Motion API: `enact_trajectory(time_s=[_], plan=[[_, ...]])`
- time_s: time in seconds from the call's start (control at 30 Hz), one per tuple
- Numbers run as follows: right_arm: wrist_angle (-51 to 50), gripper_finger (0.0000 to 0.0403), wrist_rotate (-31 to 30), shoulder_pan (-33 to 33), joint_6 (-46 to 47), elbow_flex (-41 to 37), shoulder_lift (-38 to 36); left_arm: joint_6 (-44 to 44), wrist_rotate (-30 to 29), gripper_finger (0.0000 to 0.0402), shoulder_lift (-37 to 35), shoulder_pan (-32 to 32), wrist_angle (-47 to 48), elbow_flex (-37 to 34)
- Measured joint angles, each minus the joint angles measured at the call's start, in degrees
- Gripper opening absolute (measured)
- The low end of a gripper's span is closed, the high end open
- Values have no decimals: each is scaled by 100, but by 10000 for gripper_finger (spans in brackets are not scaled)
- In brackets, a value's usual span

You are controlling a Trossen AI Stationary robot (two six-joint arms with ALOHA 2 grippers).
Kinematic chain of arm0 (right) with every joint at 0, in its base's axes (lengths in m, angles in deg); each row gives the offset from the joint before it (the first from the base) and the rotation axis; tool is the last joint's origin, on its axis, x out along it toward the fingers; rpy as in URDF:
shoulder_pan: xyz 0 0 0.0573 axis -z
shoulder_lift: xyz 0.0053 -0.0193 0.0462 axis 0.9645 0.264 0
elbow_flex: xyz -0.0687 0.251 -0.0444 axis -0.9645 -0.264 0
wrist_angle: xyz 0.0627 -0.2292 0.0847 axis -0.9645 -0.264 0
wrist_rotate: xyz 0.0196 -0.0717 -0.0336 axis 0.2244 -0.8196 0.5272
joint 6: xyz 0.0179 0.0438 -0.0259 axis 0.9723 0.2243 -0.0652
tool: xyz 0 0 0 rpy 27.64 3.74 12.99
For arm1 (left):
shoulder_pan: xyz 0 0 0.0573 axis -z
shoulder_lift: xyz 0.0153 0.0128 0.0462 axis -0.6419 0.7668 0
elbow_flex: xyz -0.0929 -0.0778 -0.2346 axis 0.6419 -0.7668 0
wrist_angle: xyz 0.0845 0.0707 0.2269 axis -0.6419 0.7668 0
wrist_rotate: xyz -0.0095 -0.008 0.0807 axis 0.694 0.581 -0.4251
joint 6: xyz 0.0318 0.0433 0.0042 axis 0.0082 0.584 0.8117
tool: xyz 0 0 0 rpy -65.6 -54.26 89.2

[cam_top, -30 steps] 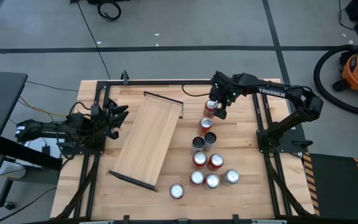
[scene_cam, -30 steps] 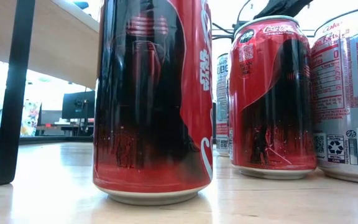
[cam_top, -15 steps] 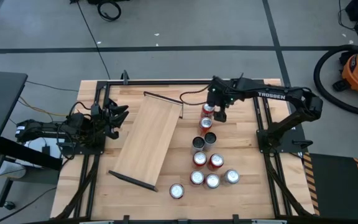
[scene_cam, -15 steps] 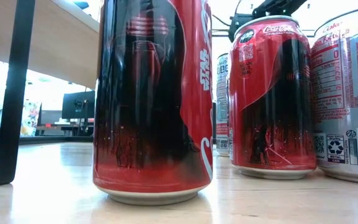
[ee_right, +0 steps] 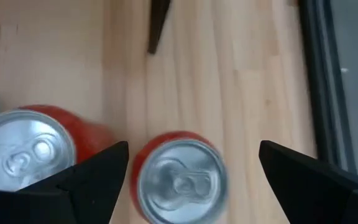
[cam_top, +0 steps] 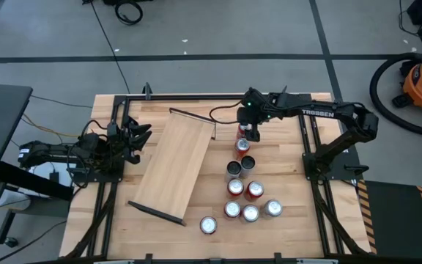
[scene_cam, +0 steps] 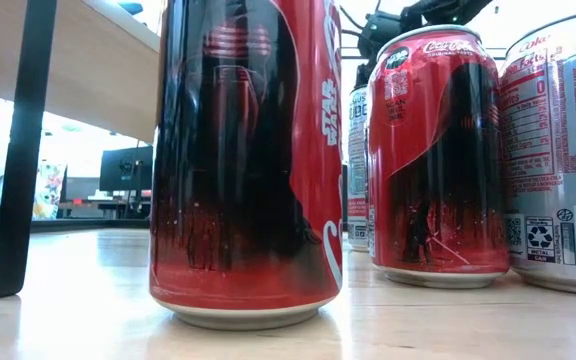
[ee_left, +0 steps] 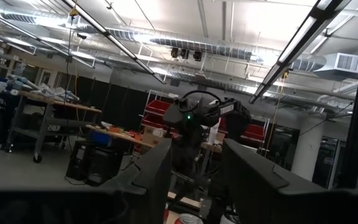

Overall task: Place canned beverage on shelf
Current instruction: Put the top orange soda can on the shelf

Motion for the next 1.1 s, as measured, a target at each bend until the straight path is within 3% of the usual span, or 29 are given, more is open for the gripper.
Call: enact_trajectory(time_s=[0.13, 0.37, 0.6, 0.7, 0.83, 1.1], plan=[[-1, 372, 126, 11, 19, 0, 285, -4, 0, 153, 0, 0, 4, 0], [-78, 361, -528, 65, 380, 0, 528, -22, 0, 153, -1, -1, 37, 0], [-271, 316, -625, 237, 2299, 13, 530, -17, 0, 153, -2, -1, 35, 0], [-290, 313, -1017, 239, 3360, 13, 530, -19, 0, 153, -2, -2, 35, 0], [-260, 332, -1203, 191, 3704, 6, 535, -68, 0, 153, -2, -1, 35, 0], [-173, 394, -1039, 168, 3228, 0, 539, -69, 0, 153, -2, 0, 37, 0]])
